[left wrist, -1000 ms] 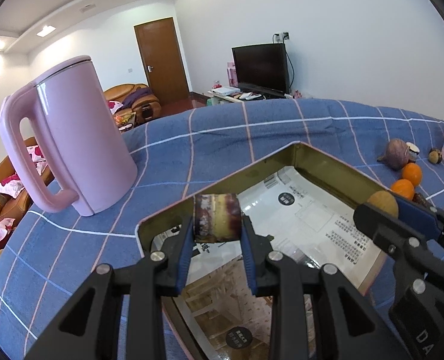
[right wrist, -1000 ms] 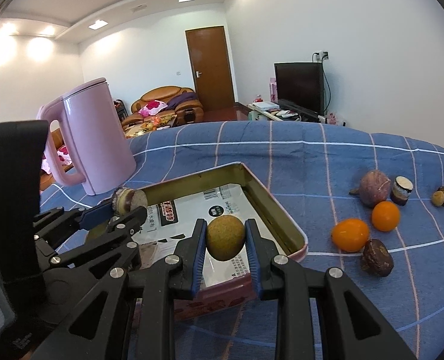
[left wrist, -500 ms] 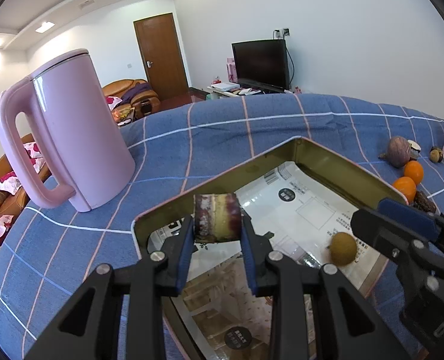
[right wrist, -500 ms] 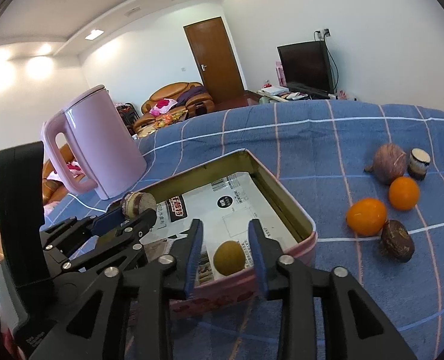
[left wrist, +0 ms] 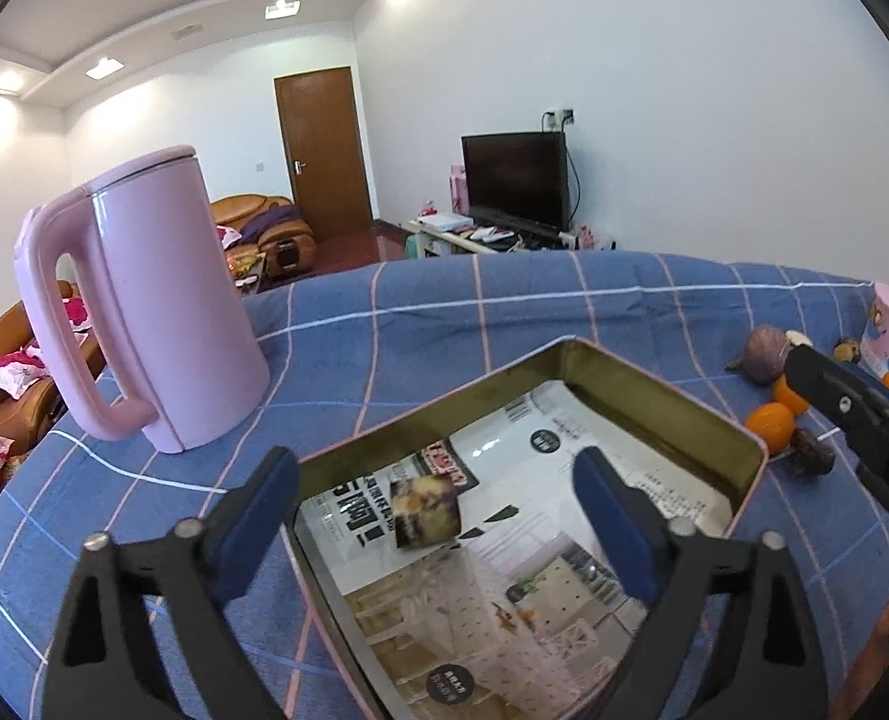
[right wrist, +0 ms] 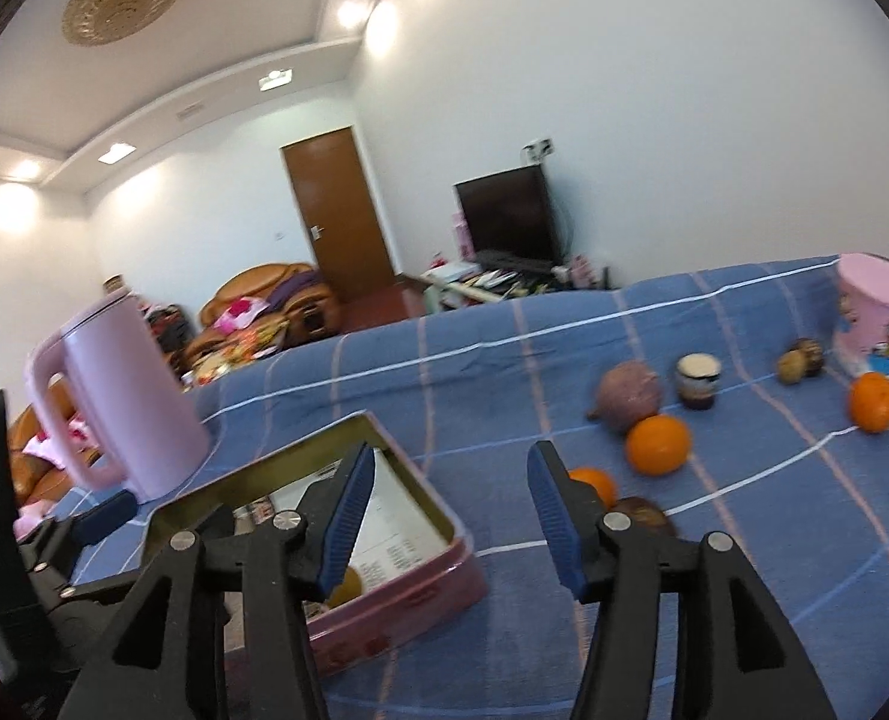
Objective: Organize fruits
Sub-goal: 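Open the left tool to drop the jar into the tin while the right tool releases its fruit, then grasp a dark brown round fruit with the left tool while the right tool grasps a large orange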
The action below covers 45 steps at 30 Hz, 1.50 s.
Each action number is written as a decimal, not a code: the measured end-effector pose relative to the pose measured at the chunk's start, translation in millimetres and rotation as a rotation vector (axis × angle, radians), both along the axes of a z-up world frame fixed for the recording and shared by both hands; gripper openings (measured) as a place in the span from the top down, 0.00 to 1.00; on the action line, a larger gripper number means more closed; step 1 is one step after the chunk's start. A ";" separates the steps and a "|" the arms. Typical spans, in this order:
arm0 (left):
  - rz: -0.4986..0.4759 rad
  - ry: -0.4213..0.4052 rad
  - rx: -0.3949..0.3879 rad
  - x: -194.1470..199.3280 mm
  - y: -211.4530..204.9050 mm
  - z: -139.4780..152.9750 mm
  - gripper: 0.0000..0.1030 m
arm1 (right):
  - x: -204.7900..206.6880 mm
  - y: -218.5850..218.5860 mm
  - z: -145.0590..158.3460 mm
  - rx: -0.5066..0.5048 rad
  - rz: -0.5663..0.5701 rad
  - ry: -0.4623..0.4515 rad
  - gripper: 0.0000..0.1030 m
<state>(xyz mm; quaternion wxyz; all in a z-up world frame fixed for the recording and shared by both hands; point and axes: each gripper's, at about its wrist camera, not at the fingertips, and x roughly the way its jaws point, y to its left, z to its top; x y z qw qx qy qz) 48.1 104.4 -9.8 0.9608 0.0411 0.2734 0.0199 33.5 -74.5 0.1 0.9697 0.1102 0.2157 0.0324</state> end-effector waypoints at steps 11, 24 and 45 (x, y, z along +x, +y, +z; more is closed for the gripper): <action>-0.014 -0.038 0.020 -6.1 -12.0 -0.9 0.04 | -1.3 -21.3 -1.9 -0.034 -0.138 0.010 0.46; -0.035 -0.062 0.046 -19.0 -25.8 -0.3 0.03 | -14.8 -62.1 -14.4 0.011 -0.203 0.128 0.46; -0.199 0.005 0.031 -38.2 -100.2 -4.2 0.03 | -40.4 -160.2 -16.3 0.032 -0.292 0.194 0.46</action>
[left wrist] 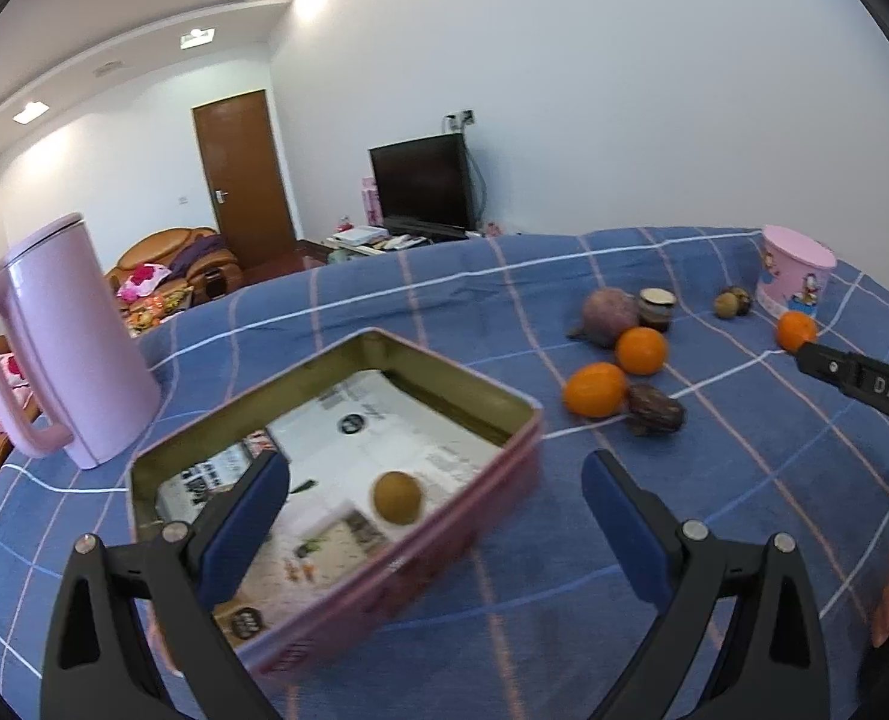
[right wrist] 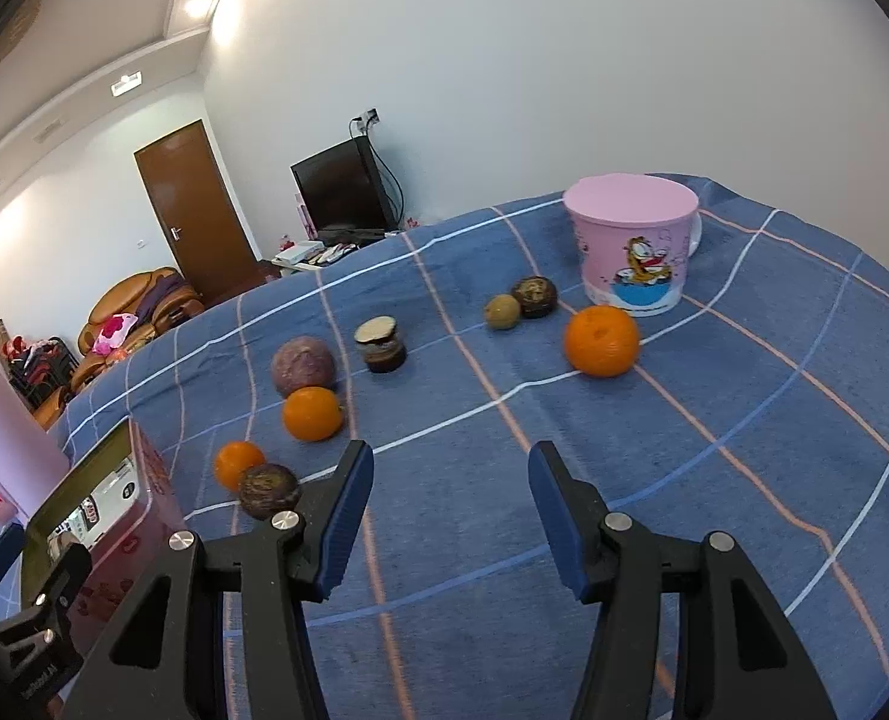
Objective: Organize fruits
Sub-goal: 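Grasp a dark brown round fruit with the left tool while the right tool grasps a large orange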
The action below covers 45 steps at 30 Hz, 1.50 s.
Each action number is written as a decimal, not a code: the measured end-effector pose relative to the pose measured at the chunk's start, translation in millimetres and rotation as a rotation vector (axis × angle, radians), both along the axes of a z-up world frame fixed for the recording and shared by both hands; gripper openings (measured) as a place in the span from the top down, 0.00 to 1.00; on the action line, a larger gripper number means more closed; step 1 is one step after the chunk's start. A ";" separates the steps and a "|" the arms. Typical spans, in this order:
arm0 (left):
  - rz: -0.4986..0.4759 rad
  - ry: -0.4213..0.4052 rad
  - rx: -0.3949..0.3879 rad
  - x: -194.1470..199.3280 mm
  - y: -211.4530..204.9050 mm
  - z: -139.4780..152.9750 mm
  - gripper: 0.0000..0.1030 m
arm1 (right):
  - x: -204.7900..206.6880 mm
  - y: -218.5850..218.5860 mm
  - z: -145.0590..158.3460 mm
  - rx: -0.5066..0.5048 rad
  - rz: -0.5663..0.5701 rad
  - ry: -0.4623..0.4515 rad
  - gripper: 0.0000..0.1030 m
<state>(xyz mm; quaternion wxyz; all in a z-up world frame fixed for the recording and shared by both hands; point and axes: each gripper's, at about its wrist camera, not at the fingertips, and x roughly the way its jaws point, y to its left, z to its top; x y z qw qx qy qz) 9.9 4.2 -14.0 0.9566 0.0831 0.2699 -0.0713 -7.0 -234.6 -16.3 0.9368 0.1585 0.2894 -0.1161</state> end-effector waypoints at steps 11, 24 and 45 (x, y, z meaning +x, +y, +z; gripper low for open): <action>-0.112 0.082 -0.048 5.0 -54.6 -2.5 0.03 | 0.1 -59.0 0.1 0.001 -0.028 0.043 0.46; -0.097 0.178 -0.117 31.1 -87.0 -11.9 0.03 | 71.4 -98.3 -12.2 0.038 0.007 0.164 0.46; 0.004 0.355 -0.233 78.6 -98.5 -37.8 0.21 | 96.7 -107.4 -20.8 0.018 0.059 0.218 0.54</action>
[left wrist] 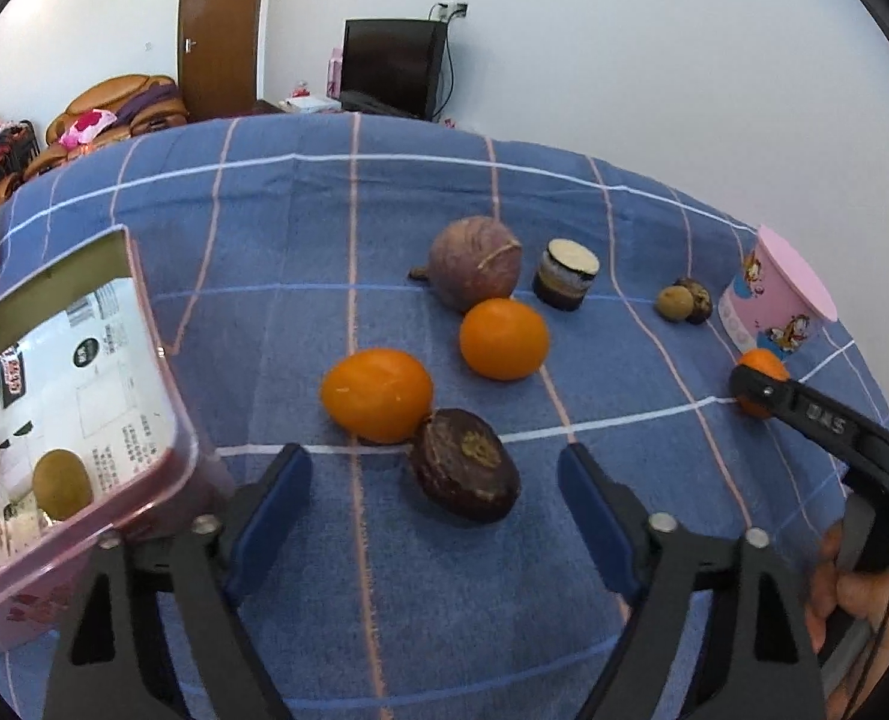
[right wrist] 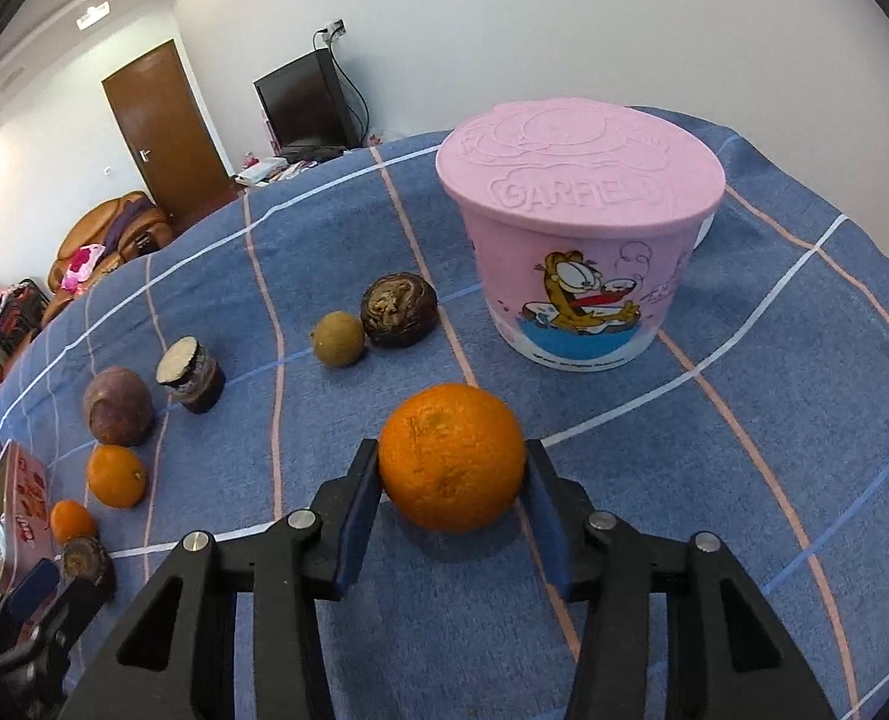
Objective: Organize fruits
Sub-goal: 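Grasp a dark brown round fruit with the left tool while the right tool grasps a large orange, then carry the dark brown fruit with the left tool over the tin while the right tool carries the orange there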
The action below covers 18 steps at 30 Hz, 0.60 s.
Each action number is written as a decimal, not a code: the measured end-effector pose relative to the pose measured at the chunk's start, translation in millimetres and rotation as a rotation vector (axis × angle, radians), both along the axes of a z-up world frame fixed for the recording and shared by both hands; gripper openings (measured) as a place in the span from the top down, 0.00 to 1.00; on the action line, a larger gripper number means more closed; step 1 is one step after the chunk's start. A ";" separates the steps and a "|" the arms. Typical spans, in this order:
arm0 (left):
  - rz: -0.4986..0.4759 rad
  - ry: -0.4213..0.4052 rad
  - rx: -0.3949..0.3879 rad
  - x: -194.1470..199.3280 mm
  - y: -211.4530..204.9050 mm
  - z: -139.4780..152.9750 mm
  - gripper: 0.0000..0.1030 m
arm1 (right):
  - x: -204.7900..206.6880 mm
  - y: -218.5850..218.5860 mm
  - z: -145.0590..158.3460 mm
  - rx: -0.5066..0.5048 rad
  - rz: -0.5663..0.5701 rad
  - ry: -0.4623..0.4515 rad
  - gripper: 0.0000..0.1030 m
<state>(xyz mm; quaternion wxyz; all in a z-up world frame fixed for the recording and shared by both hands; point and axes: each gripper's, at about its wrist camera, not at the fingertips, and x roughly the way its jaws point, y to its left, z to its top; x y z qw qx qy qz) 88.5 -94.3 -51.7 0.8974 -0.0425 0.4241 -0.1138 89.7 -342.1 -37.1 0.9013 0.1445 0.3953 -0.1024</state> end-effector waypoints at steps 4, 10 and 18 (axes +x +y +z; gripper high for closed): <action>0.005 0.015 0.019 6.0 -7.8 -2.6 0.31 | -15.4 7.4 12.9 -0.005 0.026 -0.076 0.53; -0.009 0.013 0.016 8.3 -13.2 -2.9 0.55 | -25.3 15.5 27.9 -0.051 0.043 -0.158 0.53; -0.090 -0.009 -0.131 1.6 -3.1 1.8 0.65 | -26.2 22.0 29.3 -0.091 0.052 -0.196 0.53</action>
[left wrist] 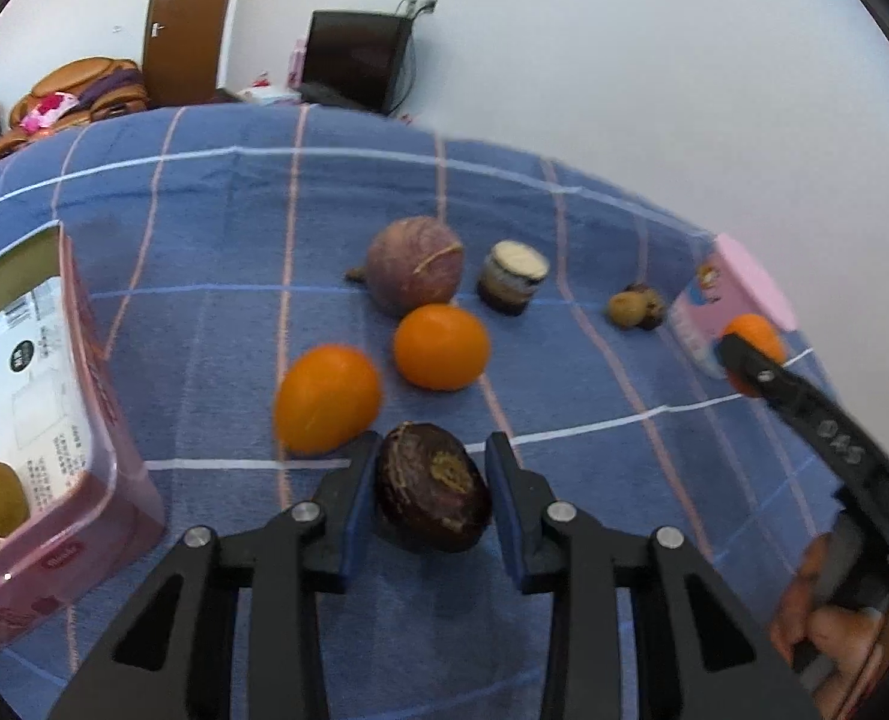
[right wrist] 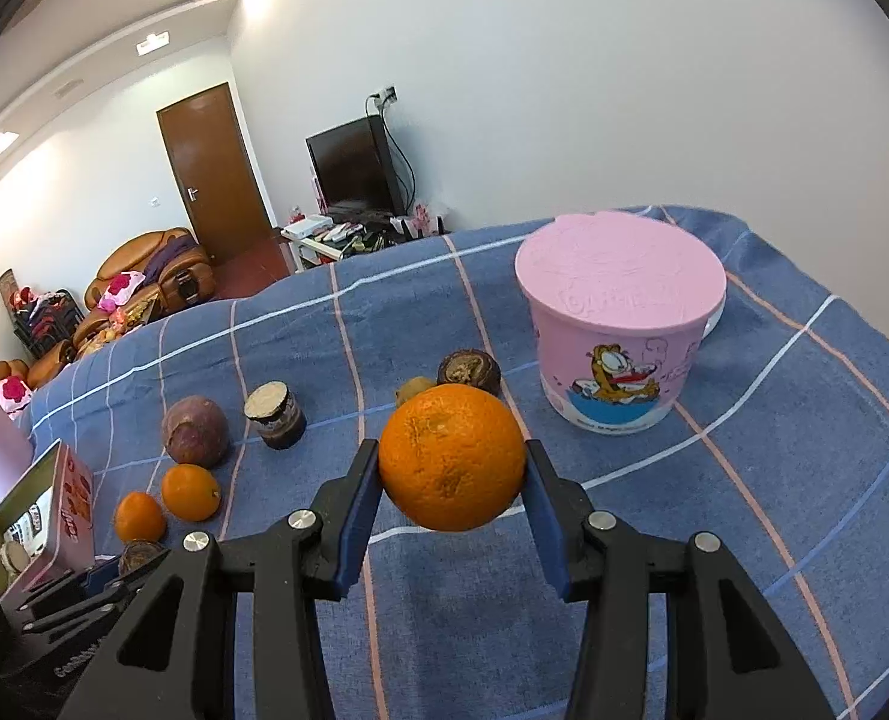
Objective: Organize fruits
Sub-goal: 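Carry the dark brown fruit with the left tool over the tin while the right tool carries the orange there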
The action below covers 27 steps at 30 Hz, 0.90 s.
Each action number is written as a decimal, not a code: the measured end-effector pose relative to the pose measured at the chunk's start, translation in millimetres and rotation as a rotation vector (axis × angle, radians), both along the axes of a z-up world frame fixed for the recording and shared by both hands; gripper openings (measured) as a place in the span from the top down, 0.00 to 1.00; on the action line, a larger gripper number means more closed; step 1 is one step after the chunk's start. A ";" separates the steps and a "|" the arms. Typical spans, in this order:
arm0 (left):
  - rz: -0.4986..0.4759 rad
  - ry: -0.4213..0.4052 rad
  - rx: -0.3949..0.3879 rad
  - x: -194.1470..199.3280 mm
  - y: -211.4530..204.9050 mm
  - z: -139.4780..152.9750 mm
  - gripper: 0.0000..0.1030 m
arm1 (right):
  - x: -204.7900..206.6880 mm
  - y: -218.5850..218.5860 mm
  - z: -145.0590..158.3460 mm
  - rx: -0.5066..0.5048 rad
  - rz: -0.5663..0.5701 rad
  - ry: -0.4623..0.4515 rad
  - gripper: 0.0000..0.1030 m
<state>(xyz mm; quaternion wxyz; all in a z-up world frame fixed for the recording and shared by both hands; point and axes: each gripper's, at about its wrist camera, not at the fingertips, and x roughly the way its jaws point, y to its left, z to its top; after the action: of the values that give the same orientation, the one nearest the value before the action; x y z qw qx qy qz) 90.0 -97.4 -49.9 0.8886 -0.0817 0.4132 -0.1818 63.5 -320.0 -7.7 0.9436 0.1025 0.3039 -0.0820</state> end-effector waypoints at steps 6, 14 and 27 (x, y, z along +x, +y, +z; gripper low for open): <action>-0.033 -0.121 0.048 -25.0 -3.9 16.3 0.65 | -13.0 10.7 10.8 -0.054 0.015 -0.104 0.53; 0.003 -0.252 0.180 -53.5 6.3 28.3 0.64 | -21.4 29.8 14.8 -0.116 0.034 -0.150 0.53; 0.024 -0.347 0.253 -79.9 37.4 36.7 0.64 | -58.4 60.7 15.7 -0.166 -0.003 -0.169 0.53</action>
<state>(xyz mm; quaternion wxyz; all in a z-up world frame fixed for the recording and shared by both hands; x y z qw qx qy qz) 10.2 -59.9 -13.2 0.9517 0.0582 0.2724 -0.1290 5.1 -259.3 8.0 0.9710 0.0308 0.2154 -0.0994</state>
